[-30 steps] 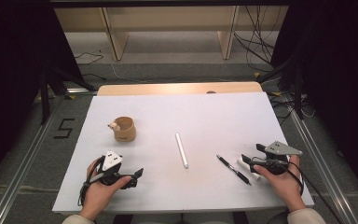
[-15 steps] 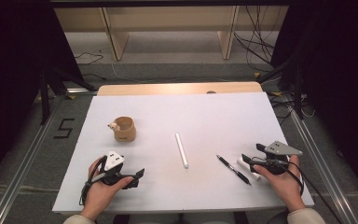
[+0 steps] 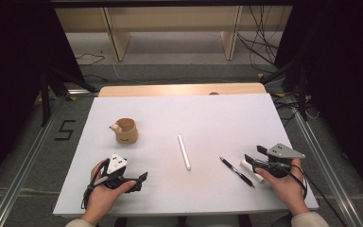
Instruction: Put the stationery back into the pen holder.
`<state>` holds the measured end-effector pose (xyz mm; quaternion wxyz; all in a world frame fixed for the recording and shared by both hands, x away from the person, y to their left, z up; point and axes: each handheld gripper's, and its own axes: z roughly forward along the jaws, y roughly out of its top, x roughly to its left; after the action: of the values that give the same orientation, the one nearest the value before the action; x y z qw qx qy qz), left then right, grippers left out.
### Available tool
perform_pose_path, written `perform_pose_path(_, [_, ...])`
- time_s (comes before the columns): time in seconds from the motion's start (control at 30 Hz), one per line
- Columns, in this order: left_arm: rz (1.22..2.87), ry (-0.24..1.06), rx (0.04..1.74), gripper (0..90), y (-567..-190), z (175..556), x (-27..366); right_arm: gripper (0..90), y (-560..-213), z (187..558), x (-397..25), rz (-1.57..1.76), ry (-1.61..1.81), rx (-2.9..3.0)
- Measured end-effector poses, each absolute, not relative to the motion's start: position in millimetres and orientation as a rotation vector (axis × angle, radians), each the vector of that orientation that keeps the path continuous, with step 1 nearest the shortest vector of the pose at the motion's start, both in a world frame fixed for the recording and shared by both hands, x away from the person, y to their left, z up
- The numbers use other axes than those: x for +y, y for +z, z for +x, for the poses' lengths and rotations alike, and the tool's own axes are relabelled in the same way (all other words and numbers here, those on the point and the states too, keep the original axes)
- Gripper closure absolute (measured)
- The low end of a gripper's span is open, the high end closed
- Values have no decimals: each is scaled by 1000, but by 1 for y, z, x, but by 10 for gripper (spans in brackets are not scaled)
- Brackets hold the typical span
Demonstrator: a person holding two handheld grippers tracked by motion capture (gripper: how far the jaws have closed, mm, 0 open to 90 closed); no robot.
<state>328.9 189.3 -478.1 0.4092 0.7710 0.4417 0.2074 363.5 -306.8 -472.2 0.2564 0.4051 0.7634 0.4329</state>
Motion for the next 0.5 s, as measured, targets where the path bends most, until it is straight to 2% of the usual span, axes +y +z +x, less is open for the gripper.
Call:
perform_pose_path(0.17, [1947, 521, 1111, 52, -479, 330, 188, 456, -470, 363, -305, 1083, 1169, 2093])
perform_pose_path(0.5, [1948, 520, 1108, 53, -479, 331, 189, 527, -465, 364, -295, 1056, 1150, 2161])
